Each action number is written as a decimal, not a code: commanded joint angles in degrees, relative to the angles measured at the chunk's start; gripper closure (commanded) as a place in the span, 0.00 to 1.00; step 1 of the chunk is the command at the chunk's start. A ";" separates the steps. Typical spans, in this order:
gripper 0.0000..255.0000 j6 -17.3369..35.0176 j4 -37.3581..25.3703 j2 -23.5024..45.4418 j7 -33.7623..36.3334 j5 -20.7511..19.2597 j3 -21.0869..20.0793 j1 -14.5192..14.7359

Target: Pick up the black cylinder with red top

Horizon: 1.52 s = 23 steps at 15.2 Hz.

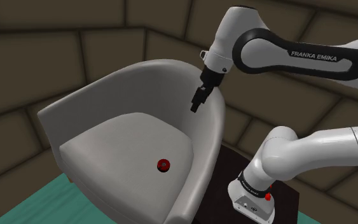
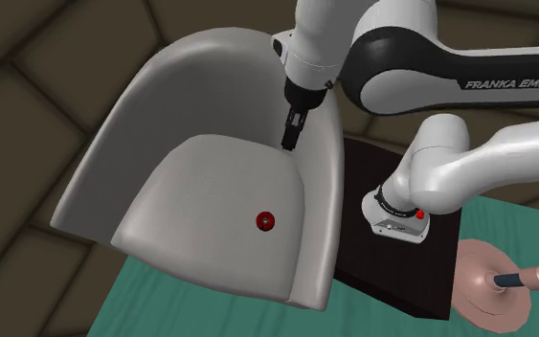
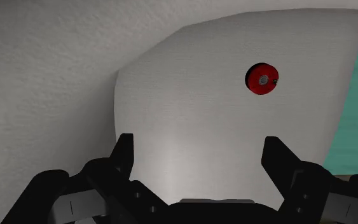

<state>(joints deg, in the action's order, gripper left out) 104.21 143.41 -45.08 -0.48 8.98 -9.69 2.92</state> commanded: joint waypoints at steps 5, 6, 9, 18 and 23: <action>0.00 9.03 4.87 4.88 4.53 2.52 -6.98 2.37; 0.00 10.63 5.48 6.02 5.28 2.84 -8.14 2.71; 0.00 15.56 6.89 10.01 7.65 3.59 -11.72 3.51; 0.00 30.64 7.32 26.66 17.27 0.99 -23.27 2.99; 0.00 35.54 8.78 30.34 18.77 -0.61 -24.61 2.03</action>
<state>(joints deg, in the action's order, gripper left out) 138.84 152.00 -15.49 17.88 8.73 -33.97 5.13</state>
